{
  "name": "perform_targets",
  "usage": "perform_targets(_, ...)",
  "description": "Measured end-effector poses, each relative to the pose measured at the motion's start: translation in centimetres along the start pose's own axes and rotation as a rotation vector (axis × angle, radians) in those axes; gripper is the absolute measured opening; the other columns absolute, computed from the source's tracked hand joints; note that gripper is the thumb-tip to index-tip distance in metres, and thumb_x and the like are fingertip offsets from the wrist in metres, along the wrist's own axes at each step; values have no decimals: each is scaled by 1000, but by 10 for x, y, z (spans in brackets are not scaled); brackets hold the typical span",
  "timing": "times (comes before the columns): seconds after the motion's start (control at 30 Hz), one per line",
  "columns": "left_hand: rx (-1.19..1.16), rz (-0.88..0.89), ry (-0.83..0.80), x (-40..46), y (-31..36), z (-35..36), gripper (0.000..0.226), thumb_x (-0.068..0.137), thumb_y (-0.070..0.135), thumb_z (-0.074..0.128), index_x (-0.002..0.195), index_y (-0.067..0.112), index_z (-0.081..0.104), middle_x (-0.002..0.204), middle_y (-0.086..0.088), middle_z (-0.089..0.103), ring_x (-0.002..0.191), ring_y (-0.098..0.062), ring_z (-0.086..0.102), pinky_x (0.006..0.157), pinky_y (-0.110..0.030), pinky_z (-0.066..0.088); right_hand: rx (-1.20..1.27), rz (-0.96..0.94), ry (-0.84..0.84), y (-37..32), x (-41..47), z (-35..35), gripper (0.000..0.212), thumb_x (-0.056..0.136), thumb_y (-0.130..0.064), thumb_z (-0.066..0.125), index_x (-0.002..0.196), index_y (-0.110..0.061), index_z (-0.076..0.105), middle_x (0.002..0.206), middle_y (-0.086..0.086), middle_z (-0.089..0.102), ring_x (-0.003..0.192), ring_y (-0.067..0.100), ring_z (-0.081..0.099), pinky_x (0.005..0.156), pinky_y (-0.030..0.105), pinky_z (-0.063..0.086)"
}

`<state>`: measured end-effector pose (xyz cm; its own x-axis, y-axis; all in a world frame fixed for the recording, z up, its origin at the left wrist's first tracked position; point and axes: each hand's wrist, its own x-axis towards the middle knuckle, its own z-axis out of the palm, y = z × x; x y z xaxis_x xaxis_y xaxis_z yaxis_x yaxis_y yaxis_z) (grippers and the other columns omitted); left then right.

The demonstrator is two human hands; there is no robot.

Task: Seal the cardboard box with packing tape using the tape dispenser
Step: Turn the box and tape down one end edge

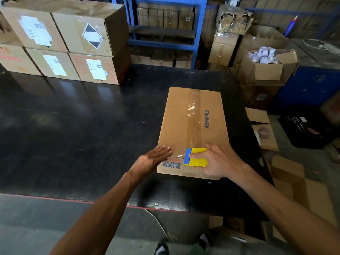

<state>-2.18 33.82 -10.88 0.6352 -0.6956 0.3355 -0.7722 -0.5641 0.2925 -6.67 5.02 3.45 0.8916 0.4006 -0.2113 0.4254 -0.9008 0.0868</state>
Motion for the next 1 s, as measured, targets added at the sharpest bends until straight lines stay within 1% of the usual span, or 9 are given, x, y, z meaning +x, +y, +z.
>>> perform_targets(0.1,12,4,1,0,-5,0,92,73,-1,87,149,21,39,151,0,46,138,-15,44,121,-24,23,-3,-6,1,-1,-3,-5,50,86,-64,50,135,-58,43,113,2,58,105,27,60,84,38,49)
perform_targets(0.27,14,16,7,1,-3,-2,87,70,0,88,144,19,46,146,-6,55,134,-20,50,111,-41,40,-23,-19,-10,6,-16,-9,53,88,-67,46,140,-58,36,116,3,56,106,27,59,77,36,47)
perform_targets(0.37,30,4,8,2,-2,-2,78,70,-1,87,140,13,55,144,-8,58,130,-26,56,108,-45,43,-44,-21,-34,19,-24,-9,55,88,-70,43,141,-61,29,116,1,53,104,25,58,76,36,45)
perform_targets(0.53,35,-38,-25,4,-4,-3,79,69,6,90,140,16,56,144,-5,57,130,-23,55,102,-46,51,-95,3,-73,41,-40,-2,59,88,-72,39,143,-60,22,123,-1,48,104,20,55,70,31,34)
perform_targets(0.67,133,28,24,12,4,-12,50,87,26,78,134,16,64,137,-5,64,120,-25,65,91,-45,60,-104,-3,-88,36,-30,-1,57,89,-68,43,143,-57,29,117,1,50,99,21,55,71,33,36)
perform_targets(0.77,222,112,28,38,18,-16,53,98,44,56,141,13,58,141,-7,61,125,-26,61,108,-44,48,-107,2,-94,36,-28,-4,56,88,-66,47,141,-57,33,111,0,49,96,21,55,70,33,31)
perform_targets(0.87,275,216,-75,75,32,3,66,104,50,38,153,7,37,161,-11,34,150,-26,29,125,-44,18,-99,4,-100,37,-26,-6,55,88,-65,48,140,-59,33,111,0,50,98,22,55,71,34,32)
perform_targets(0.93,301,239,-167,87,38,20,69,107,52,21,156,4,28,164,-11,25,153,-27,20,125,-44,14,-88,2,-105,37,-24,-7,55,88,-65,48,140,-59,33,113,0,50,99,22,55,72,35,35)
perform_targets(1.0,333,208,-208,88,37,32,70,107,51,11,157,5,26,165,-11,24,153,-25,21,124,-44,21,-94,-3,-89,38,-24,-5,54,87,-66,48,139,-59,34,115,1,52,101,22,56,73,36,37)
